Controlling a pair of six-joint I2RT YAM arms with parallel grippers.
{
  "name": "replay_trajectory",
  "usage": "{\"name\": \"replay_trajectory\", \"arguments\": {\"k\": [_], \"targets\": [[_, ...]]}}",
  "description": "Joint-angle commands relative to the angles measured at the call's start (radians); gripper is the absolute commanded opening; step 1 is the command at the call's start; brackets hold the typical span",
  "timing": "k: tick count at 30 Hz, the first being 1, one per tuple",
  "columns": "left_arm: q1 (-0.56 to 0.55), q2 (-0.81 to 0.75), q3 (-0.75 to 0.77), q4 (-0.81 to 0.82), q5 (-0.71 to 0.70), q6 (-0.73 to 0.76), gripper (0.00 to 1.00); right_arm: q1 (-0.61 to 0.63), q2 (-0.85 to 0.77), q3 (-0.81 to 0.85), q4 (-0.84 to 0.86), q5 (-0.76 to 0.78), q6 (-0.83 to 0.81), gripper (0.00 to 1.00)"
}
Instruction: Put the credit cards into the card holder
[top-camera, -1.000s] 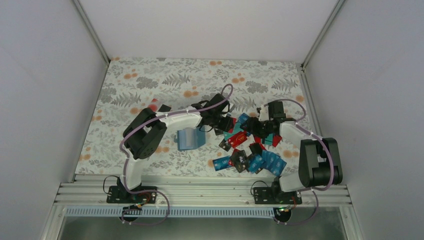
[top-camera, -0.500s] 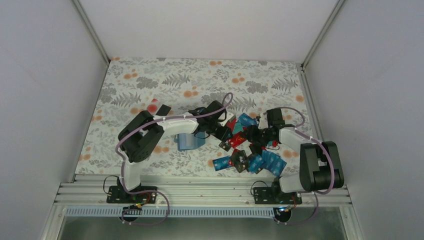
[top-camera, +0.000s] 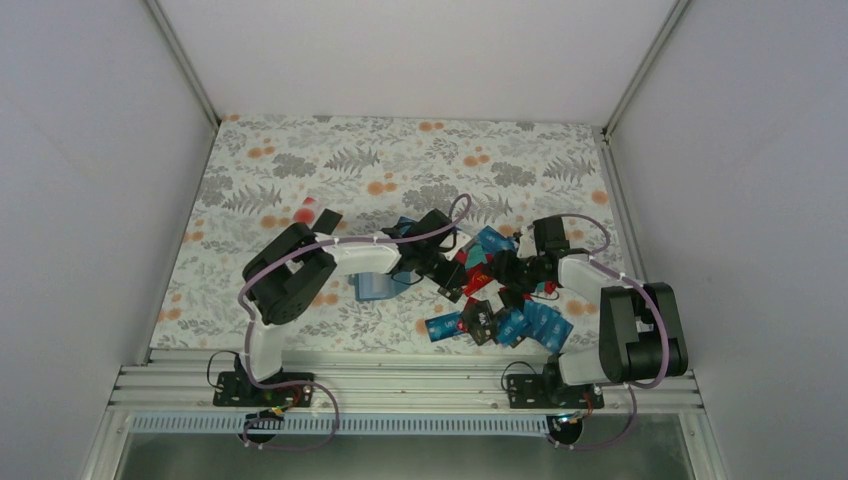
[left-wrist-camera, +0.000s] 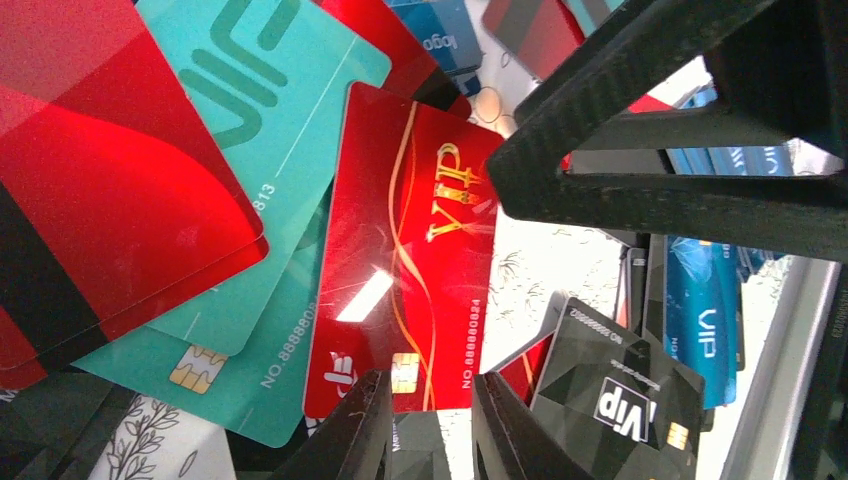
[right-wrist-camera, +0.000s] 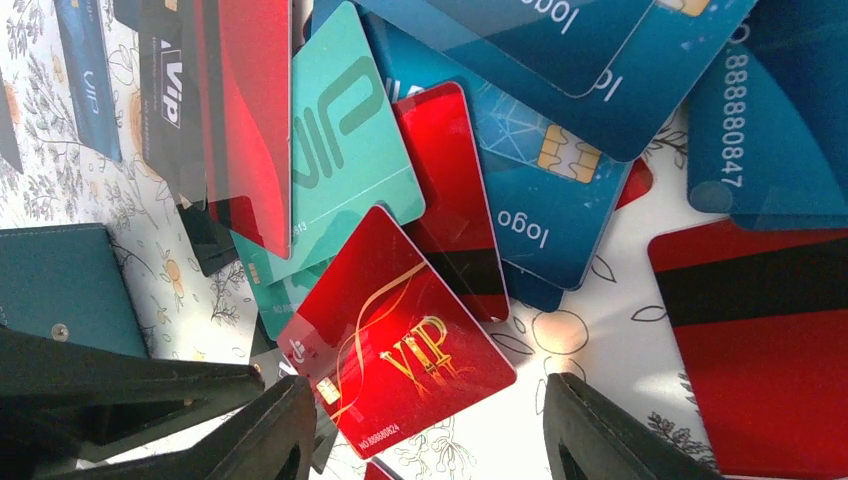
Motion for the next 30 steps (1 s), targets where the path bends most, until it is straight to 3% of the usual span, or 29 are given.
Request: {"name": "replay_trajectory", "arguments": {"k": [1, 20, 30], "targets": [[-0.006, 0.034, 0.028, -0.002, -0.03, -0.001, 0.2, 0.006, 0.01, -0.015, 0.02, 0.016, -0.009, 0.59], [-0.008, 0.081, -0.044, 0.029, -0.08, -0.023, 0.17, 0.007, 0.068, -0.02, 0.058, -0.038, -0.014, 0.59], [-0.007, 0.072, -0.081, 0.088, -0.051, -0.023, 0.17, -0.005, 0.066, -0.053, 0.169, -0.222, 0.016, 0.52]]}}
